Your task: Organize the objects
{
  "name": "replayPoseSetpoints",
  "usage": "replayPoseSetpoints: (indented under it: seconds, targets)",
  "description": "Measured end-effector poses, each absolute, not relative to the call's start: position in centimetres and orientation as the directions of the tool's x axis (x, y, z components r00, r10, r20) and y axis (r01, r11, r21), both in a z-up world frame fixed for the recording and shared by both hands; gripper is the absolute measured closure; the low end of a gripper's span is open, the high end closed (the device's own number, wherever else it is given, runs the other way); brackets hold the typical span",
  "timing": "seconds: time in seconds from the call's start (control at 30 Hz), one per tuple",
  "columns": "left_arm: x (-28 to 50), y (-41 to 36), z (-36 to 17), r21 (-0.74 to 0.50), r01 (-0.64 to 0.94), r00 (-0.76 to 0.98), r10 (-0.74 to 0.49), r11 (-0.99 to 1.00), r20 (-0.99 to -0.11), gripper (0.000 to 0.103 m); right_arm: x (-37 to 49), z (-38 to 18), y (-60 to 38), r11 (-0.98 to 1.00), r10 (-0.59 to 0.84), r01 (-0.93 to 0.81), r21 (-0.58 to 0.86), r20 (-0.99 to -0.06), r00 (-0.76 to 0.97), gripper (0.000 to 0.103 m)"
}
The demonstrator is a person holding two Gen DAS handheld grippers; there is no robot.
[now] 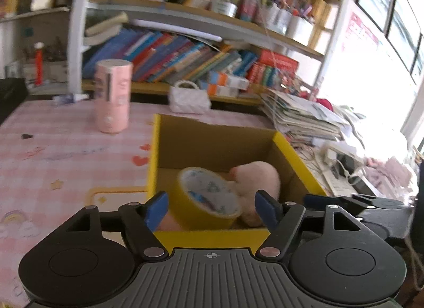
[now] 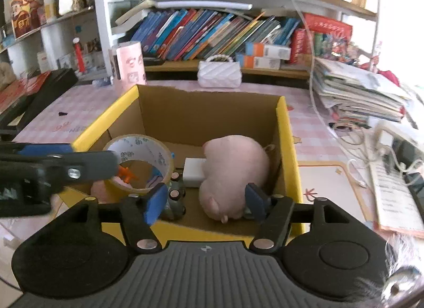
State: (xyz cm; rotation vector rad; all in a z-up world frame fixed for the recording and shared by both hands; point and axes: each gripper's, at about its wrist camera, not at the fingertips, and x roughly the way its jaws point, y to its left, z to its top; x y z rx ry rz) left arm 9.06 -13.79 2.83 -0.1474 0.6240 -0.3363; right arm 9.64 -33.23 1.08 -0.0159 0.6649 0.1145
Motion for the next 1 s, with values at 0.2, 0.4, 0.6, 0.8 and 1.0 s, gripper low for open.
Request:
replayPoseSetpoints:
  seconds: [0.2, 0.4, 0.6, 0.8, 1.0]
  targets:
    - [6.3, -11.2, 2.8, -0.198, 0.184, 0.784, -0.265, 0.963, -0.561, 0.021, 6.9, 2.1, -32.0, 0.999, 0.05, -0.049, 0.017, -0.58, 0.813, 0.031]
    - [3.5, -9.2, 2.4, -0.15, 0.13, 0.784, -0.194, 0.98, -0.589, 0.014, 3.8, 2.6, -29.6, 0.999, 0.043, -0.047, 0.008, -0.568, 0.822, 0.025]
    - [0.9, -7.0, 2.1, -0.109, 0.077, 0.79, -0.128, 0.991, -0.6, 0.011, 1.4, 2.3, -26.7, 0.999, 0.037, -0.038, 0.011, -0.584, 0.811, 0.015]
    - [-0.9, -5.2, 2.0, -0.07, 0.035, 0.787, -0.071, 0.997, -0.613, 0.009, -0.6, 1.8, -23.8, 1.0, 0.006, -0.021, -0.019, -0.601, 0.799, 0.003]
    - [-2.4, -4.3, 1.7, -0.04, 0.023, 0.784, -0.043, 0.999, -0.619, 0.008, -2.1, 1.6, -22.2, 0.999, -0.02, -0.005, -0.04, -0.607, 0.795, 0.0]
